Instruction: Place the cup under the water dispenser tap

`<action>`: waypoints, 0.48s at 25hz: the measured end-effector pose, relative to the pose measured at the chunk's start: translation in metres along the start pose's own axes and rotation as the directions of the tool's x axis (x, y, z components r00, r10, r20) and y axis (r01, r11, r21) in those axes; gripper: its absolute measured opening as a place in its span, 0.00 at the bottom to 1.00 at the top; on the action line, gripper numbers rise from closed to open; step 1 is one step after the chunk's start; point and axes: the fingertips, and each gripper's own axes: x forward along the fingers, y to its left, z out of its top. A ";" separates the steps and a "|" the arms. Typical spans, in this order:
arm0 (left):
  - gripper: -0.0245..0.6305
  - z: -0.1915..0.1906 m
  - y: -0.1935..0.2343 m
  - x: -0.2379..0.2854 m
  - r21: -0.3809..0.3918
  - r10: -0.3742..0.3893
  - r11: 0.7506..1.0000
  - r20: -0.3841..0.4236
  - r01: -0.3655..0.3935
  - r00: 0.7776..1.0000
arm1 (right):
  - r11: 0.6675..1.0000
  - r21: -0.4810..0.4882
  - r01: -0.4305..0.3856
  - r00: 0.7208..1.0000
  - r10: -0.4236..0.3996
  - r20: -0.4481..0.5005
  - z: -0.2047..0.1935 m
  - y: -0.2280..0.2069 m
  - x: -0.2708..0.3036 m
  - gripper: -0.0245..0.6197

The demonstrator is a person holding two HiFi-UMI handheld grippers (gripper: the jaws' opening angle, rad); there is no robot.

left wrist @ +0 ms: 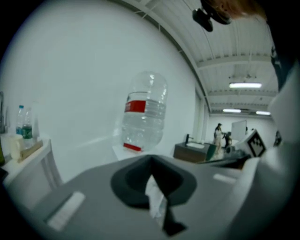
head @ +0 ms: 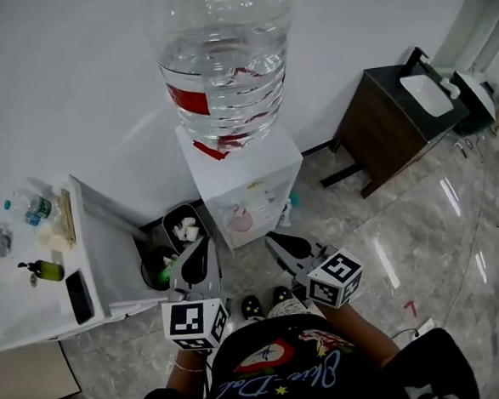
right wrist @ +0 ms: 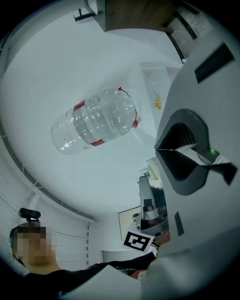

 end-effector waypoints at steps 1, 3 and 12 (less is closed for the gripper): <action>0.04 0.006 -0.003 -0.001 0.011 -0.009 1.000 -0.002 0.009 1.000 | 1.000 -0.004 -0.005 1.000 0.005 0.007 0.005 0.005 -0.003 0.06; 0.04 0.016 -0.006 -0.004 0.044 -0.021 0.999 0.008 0.021 1.000 | 1.000 -0.014 -0.012 1.000 0.012 0.007 0.009 0.013 -0.008 0.06; 0.04 0.021 -0.012 -0.012 0.043 -0.063 0.997 0.017 0.062 0.998 | 0.995 -0.025 -0.097 0.994 0.098 0.051 0.018 0.036 -0.013 0.06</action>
